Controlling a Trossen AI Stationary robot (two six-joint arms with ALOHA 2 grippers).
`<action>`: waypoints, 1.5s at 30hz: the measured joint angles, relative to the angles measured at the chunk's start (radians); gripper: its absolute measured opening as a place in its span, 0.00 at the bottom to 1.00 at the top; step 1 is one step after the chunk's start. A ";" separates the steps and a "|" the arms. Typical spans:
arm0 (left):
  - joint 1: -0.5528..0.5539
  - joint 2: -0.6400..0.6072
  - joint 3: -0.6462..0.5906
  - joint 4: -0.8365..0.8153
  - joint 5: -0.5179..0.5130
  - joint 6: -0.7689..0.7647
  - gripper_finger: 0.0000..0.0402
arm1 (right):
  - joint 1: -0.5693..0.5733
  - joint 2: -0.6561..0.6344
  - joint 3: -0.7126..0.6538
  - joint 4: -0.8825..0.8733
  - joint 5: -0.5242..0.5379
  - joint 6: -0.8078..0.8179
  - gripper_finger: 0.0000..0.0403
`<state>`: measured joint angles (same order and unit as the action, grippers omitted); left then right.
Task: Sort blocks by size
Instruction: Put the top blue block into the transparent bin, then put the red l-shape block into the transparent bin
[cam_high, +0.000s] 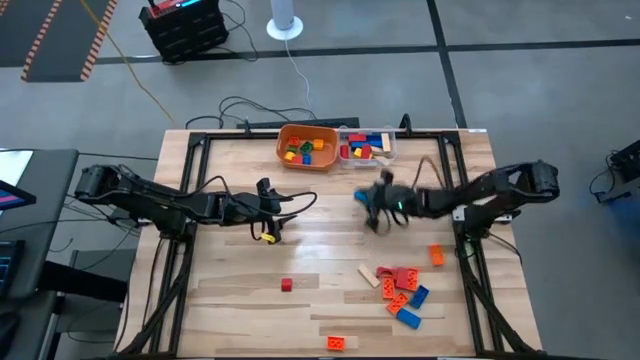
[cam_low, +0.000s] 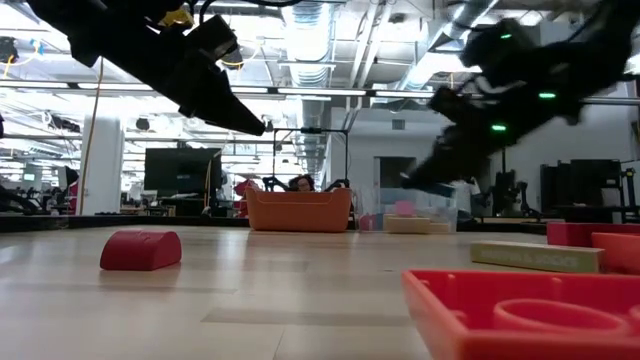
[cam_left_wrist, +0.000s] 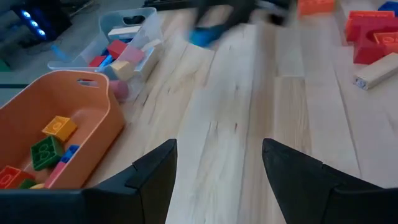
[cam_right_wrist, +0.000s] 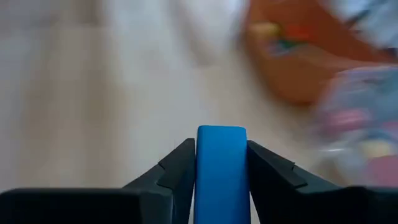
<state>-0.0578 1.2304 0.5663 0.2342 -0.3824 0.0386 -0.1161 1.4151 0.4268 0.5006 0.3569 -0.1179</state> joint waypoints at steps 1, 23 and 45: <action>0.000 0.000 0.000 0.001 0.000 0.000 0.57 | -0.048 0.000 0.029 -0.004 0.000 -0.030 0.40; 0.002 0.000 0.000 -0.006 0.001 -0.013 0.57 | -0.477 0.170 0.323 -0.240 -0.213 0.028 0.61; -0.006 0.000 0.000 -0.058 0.013 -0.040 0.57 | 0.285 0.076 0.319 -0.764 -0.148 0.409 0.60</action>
<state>-0.0643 1.2304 0.5663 0.1762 -0.3698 -0.0011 0.1690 1.4913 0.7460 -0.2629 0.2086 0.2915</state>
